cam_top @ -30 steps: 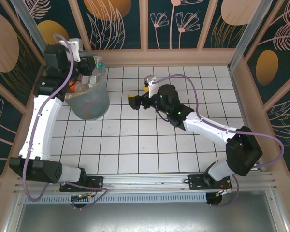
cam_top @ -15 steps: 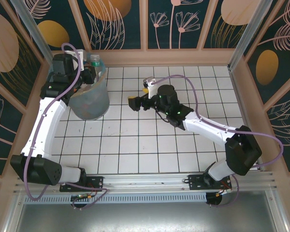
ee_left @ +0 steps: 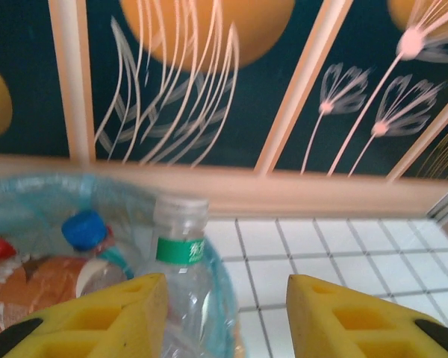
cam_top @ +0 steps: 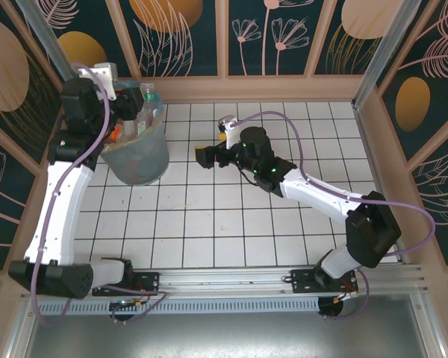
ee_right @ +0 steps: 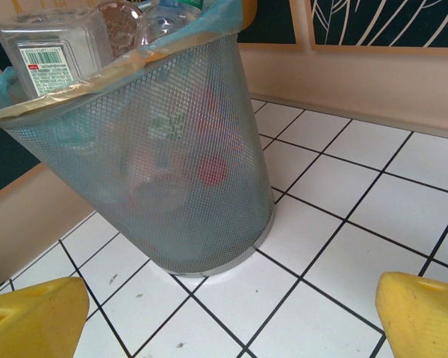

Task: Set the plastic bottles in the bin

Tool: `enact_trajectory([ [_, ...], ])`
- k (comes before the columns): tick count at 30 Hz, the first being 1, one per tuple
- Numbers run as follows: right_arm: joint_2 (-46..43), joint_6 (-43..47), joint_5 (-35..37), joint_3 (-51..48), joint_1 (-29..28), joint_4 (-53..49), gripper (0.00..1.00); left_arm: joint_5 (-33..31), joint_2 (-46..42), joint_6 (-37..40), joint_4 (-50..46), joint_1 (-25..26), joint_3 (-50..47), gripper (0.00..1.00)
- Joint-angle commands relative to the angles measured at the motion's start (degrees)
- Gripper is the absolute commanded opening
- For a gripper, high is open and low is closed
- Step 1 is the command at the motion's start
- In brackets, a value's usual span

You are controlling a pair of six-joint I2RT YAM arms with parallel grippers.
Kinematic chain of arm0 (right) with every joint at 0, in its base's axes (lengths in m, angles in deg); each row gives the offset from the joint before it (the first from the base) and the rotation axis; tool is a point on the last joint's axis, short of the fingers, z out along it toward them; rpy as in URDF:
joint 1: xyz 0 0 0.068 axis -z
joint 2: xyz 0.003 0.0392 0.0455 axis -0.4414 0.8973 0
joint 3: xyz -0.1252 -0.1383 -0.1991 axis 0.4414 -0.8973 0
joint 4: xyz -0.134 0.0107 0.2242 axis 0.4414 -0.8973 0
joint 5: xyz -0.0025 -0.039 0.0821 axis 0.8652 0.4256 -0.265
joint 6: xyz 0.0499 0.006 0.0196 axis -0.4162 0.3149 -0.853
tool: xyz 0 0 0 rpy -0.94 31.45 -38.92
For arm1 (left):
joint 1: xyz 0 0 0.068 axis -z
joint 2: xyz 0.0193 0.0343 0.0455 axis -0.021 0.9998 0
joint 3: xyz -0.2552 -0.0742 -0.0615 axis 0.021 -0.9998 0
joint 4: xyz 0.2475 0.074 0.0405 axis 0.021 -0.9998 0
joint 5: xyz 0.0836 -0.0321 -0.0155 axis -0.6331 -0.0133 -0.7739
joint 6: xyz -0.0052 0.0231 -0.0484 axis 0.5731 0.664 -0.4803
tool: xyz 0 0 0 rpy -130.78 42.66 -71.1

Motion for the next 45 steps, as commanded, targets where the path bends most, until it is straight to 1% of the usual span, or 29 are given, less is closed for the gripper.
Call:
enact_trajectory([
  [1,0.4,-0.4,0.6,1.8,-0.5,-1.0,0.99,3.5,-4.5,-1.7,10.8,-0.2,-4.3,0.46],
  [5,0.3,0.1,1.6,2.2,-0.6,-2.0,0.99,6.5,-6.1,-1.5,12.8,-0.2,-6.6,0.45],
  [7,0.2,0.1,2.5,2.3,-0.5,-2.2,0.99,7.3,-6.8,-1.3,14.1,0.8,-8.1,0.43],
  [10,0.3,-0.1,4.6,2.7,-0.5,-2.3,0.99,5.5,-7.8,0.6,17.0,5.1,-11.4,0.41],
  [13,0.1,0.0,7.8,3.7,-0.4,-3.4,0.99,0.2,-7.7,4.9,19.3,11.5,-15.1,0.41],
  [15,-0.4,0.4,9.6,3.9,0.0,-4.3,0.99,-2.3,-8.1,7.1,22.6,14.6,-19.2,0.4],
  [18,-2.4,0.6,14.1,2.9,1.1,-5.1,0.99,-4.4,-11.5,8.1,33.8,17.3,-30.3,0.39],
  [20,-4.5,0.5,15.5,1.4,2.7,-5.9,0.99,-5.6,-14.6,8.3,43.7,18.2,-40.1,0.38],
  [22,-6.6,0.1,16.9,0.2,4.7,-7.5,0.99,-7.2,-17.1,8.2,50.6,18.7,-47.5,0.37],
  [24,-9.0,-0.4,17.8,-1.0,7.4,-9.3,0.99,-8.7,-19.4,7.6,53.5,19.0,-52.2,0.37],
  [26,-11.8,-1.2,18.5,-2.9,10.7,-10.4,0.99,-9.8,-21.8,6.3,54.5,19.1,-55.7,0.36],
  [28,-14.3,-1.4,19.3,-5.3,13.5,-10.8,0.99,-8.9,-23.9,6.4,54.0,19.2,-57.9,0.36],
  [31,-17.4,-1.9,20.2,-9.0,19.6,-11.0,0.99,-7.7,-26.5,10.1,49.6,19.1,-59.4,0.38],
  [33,-18.6,-1.8,20.3,-11.0,23.0,-11.1,0.99,-9.0,-27.6,12.1,47.1,19.2,-60.3,0.4],
  [36,-19.7,-0.5,22.0,-13.5,27.6,-11.1,0.99,-14.8,-28.0,11.1,45.5,19.2,-62.2,0.43],
  [38,-20.4,1.4,23.0,-15.7,30.1,-10.5,0.99,-19.1,-28.2,8.6,45.6,19.1,-63.8,0.45],
  [41,-21.2,3.7,25.1,-19.1,32.7,-9.1,0.99,-24.4,-28.4,5.8,47.0,19.1,-66.6,0.46],
  [45,-21.4,6.9,25.0,-24.9,35.7,-3.8,0.99,-33.0,-27.5,4.3,50.2,19.1,-71.0,0.48],
])
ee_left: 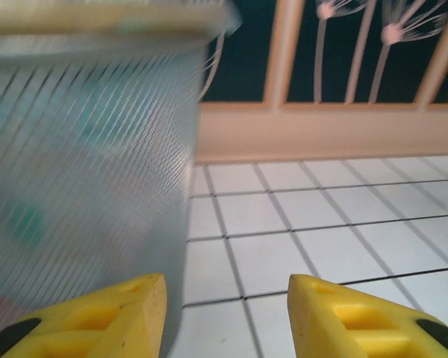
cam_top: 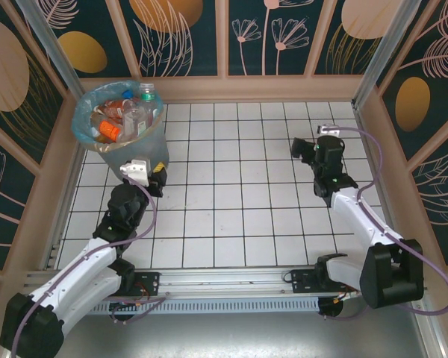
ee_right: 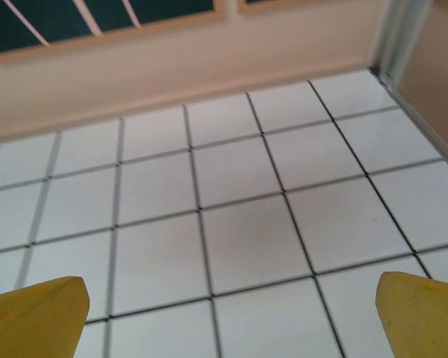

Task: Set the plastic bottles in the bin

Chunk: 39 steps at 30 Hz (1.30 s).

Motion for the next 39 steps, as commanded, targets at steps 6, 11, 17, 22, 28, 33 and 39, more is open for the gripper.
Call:
enact_trajectory([
  [6,0.2,5.3,1.5,-11.9,4.1,17.4,0.99,-18.3,0.7,-1.7,11.7,-1.4,-7.3,0.53],
  [11,3.8,5.9,-0.1,-19.5,5.3,32.6,0.99,-17.8,4.8,-4.8,18.4,-9.0,-8.9,0.63],
  [17,9.6,6.2,-0.2,-27.0,5.7,51.3,0.99,-16.7,13.1,0.2,32.0,-12.9,-10.3,0.65],
  [22,12.1,8.8,-3.6,-28.4,6.4,59.6,0.99,-11.7,22.2,2.4,45.4,-16.4,-11.9,0.65],
  [28,17.3,6.6,-7.9,-31.2,9.2,70.7,0.99,-8.0,26.3,5.0,52.8,-18.8,-13.1,0.66],
  [33,22.7,6.2,-10.3,-36.2,10.1,84.8,0.99,-0.4,25.8,3.9,50.1,-22.0,-11.9,0.66],
  [39,23.3,5.8,-11.3,-36.8,10.9,87.2,0.99,10.7,25.2,4.0,54.7,-23.8,-13.0,0.66],
])
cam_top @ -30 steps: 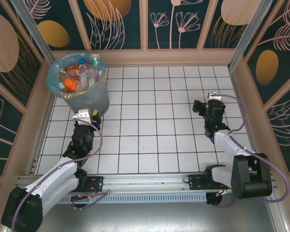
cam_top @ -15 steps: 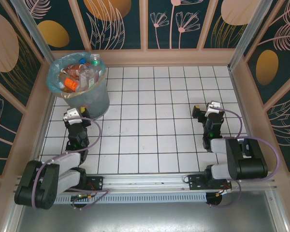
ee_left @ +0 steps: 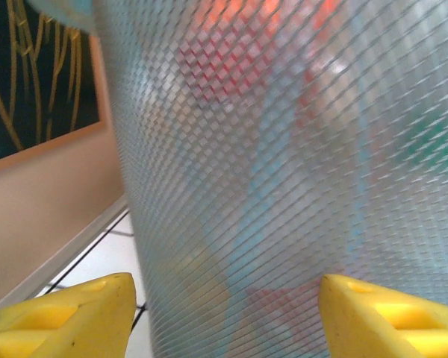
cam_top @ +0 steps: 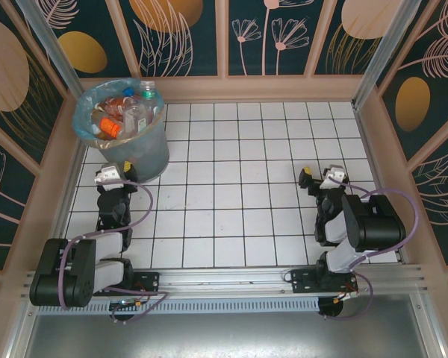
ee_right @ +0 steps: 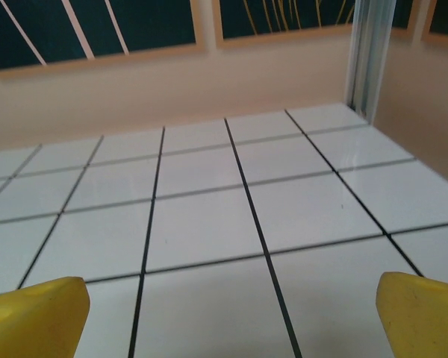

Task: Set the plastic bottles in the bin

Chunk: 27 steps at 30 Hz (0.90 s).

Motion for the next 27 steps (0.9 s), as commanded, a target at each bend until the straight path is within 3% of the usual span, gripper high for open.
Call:
enact_trajectory([
  [1,0.1,-0.6,-1.4,-0.6,0.7,7.3,0.99,9.5,-0.4,0.8,6.2,-0.6,0.2,0.66],
  [9,0.2,-1.6,-2.4,-1.1,1.6,8.3,0.99,10.6,2.3,2.7,1.9,-0.7,4.4,0.67],
  [14,0.2,-1.7,-2.5,-1.4,1.7,8.7,0.99,9.3,0.4,0.4,-12.6,-0.7,7.7,0.64],
  [18,0.1,-1.8,-2.3,-0.9,1.8,7.8,0.99,5.0,2.4,0.1,-1.9,-0.7,2.0,0.66],
  [23,-0.3,-2.6,-0.8,0.9,1.9,3.8,0.99,4.7,9.4,0.8,8.3,-0.7,0.1,0.67],
  [27,-0.7,-4.7,4.7,2.1,1.9,0.9,0.99,0.9,15.3,-0.6,17.5,-0.7,-1.8,0.71],
])
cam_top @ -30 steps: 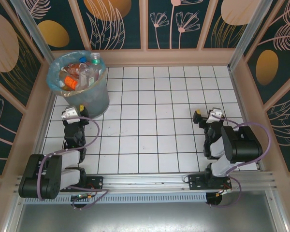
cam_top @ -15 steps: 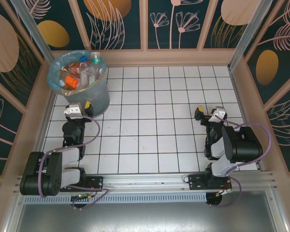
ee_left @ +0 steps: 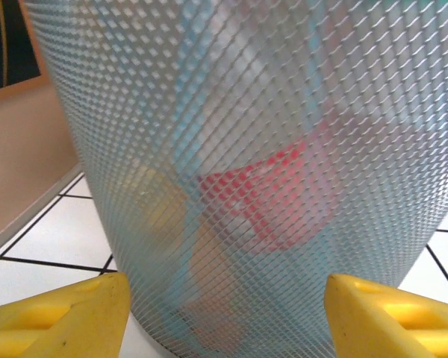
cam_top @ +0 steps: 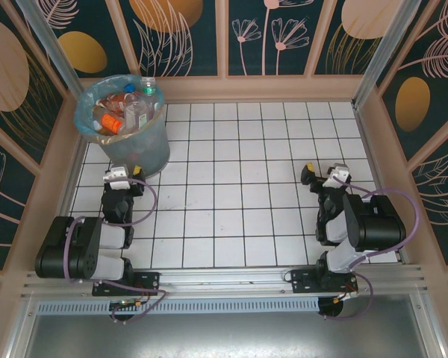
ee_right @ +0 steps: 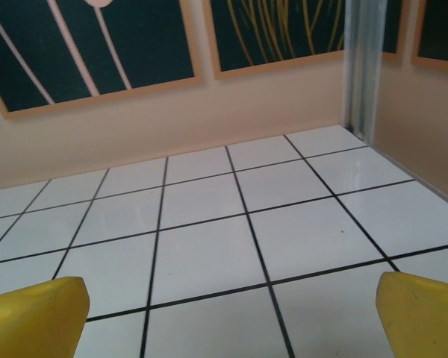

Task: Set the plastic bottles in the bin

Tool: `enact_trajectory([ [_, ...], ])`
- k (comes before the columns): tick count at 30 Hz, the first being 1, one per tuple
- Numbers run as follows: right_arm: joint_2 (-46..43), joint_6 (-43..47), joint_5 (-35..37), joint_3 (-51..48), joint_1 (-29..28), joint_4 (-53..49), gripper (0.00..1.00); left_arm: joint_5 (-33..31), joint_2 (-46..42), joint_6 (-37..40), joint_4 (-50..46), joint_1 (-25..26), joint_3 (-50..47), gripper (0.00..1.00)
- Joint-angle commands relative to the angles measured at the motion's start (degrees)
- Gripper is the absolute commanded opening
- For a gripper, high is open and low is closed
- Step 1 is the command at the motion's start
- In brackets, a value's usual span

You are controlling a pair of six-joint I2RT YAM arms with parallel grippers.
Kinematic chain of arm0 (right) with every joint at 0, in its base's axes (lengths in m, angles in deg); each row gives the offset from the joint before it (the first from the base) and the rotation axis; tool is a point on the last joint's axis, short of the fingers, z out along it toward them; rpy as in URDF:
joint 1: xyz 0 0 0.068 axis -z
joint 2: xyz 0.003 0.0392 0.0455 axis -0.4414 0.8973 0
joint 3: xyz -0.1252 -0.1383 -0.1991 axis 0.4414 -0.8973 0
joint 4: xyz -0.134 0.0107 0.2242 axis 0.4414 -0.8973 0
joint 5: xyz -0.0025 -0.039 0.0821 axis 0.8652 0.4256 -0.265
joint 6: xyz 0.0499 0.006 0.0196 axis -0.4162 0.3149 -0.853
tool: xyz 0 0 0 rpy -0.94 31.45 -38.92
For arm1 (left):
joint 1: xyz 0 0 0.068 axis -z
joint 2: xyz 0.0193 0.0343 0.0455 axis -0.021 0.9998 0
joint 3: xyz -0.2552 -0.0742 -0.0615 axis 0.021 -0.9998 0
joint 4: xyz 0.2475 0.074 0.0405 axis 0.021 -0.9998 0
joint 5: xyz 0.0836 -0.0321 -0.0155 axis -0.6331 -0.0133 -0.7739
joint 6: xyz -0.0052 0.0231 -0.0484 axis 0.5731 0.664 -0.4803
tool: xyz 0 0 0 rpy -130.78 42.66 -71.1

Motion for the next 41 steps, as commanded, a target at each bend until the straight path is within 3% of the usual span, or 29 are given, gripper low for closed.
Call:
enact_trajectory([
  [1,-0.7,-2.0,4.9,1.3,0.6,-1.0,0.99,-3.7,4.1,-1.4,12.8,-0.3,-1.4,0.71],
  [4,-0.6,-2.0,5.2,1.4,0.4,-1.2,0.99,-6.9,4.1,-2.5,10.5,-0.3,-0.3,0.73],
  [6,-0.6,-1.9,5.2,1.4,0.4,-1.3,0.99,-11.1,4.6,-4.1,7.9,-0.3,1.4,0.81],
  [9,-0.6,-1.9,5.3,1.6,0.3,-1.5,0.99,-10.9,4.5,-3.9,2.0,-0.4,4.5,0.84],
  [10,-0.6,-1.8,5.3,1.7,0.3,-1.7,0.99,-10.9,4.3,-4.0,-0.5,-0.3,5.6,0.87],
  [11,-0.7,-1.8,5.3,1.7,0.3,-1.9,0.99,-11.2,4.5,-4.1,-1.7,-0.4,6.4,0.99],
  [23,-0.6,0.3,-0.1,6.4,0.2,-10.5,0.99,-11.0,4.6,-3.9,-2.2,-0.4,6.8,0.99],
  [39,-0.6,0.5,0.2,6.4,0.0,-10.6,0.99,-10.9,4.6,-3.8,-2.2,-0.4,6.8,0.99],
  [41,-0.6,0.5,0.2,6.4,-0.1,-10.4,0.99,-8.7,4.7,-2.9,-3.1,-0.3,7.4,0.99],
])
